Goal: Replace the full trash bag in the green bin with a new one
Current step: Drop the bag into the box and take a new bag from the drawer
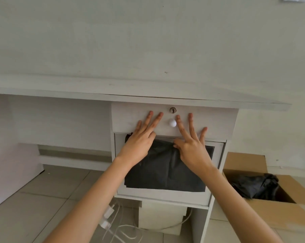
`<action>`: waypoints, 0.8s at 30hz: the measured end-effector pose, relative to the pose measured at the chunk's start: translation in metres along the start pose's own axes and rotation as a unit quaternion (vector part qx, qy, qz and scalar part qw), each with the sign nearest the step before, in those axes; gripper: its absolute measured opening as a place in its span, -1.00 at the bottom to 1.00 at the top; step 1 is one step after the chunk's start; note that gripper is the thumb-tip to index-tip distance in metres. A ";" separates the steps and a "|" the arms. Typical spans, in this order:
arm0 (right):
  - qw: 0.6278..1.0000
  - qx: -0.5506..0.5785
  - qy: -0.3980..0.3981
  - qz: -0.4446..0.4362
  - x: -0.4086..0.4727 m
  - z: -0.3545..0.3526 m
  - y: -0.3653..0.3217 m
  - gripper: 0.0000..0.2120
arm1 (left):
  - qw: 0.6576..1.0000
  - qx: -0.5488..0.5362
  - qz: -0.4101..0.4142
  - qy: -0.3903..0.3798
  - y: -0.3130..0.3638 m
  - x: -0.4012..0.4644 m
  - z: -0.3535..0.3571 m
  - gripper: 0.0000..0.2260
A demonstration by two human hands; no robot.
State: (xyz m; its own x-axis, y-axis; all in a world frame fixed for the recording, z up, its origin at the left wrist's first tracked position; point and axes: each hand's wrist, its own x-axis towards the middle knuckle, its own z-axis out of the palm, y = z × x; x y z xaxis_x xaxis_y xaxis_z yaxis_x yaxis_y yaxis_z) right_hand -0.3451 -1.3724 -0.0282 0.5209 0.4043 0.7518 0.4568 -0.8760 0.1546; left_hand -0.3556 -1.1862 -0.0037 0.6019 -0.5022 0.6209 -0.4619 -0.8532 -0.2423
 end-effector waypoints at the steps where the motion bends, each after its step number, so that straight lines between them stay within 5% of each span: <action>1: 1.000 0.002 0.008 -0.004 -0.001 -0.002 0.000 -0.89 | 1.000 -0.001 -0.001 0.002 0.000 -0.001 0.001 -0.83; 9: 0.984 0.130 0.120 0.037 0.007 0.000 -0.043 -0.83 | 0.999 -0.021 0.005 -0.042 -0.017 -0.007 -0.004 -0.72; 13: 0.982 0.134 0.131 -0.024 -0.001 0.003 -0.089 -0.84 | 0.996 -0.077 0.019 -0.036 -0.023 -0.016 -0.008 -0.91; 17: 0.899 0.304 0.136 0.283 -0.003 -0.010 -0.084 -0.85 | 0.993 -0.073 0.001 -0.091 -0.028 -0.019 -0.006 -0.82; 21: 0.861 0.357 0.084 0.351 0.024 -0.027 -0.071 -0.98 | 0.992 -0.075 -0.014 -0.101 -0.023 -0.017 -0.005 -0.80; 24: 0.855 0.318 0.054 0.406 0.043 -0.028 -0.068 -0.65 | 0.993 -0.075 -0.019 -0.092 -0.022 -0.016 -0.005 -0.75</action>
State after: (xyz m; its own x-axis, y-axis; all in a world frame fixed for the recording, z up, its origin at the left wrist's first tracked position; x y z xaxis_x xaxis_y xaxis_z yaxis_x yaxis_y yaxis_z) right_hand -0.3740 -1.3034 0.0115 0.7988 -0.3250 0.5063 0.2941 -0.5231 -0.7999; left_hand -0.3586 -1.1586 -0.0049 0.7235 -0.4985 0.4776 -0.5195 -0.8488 -0.0989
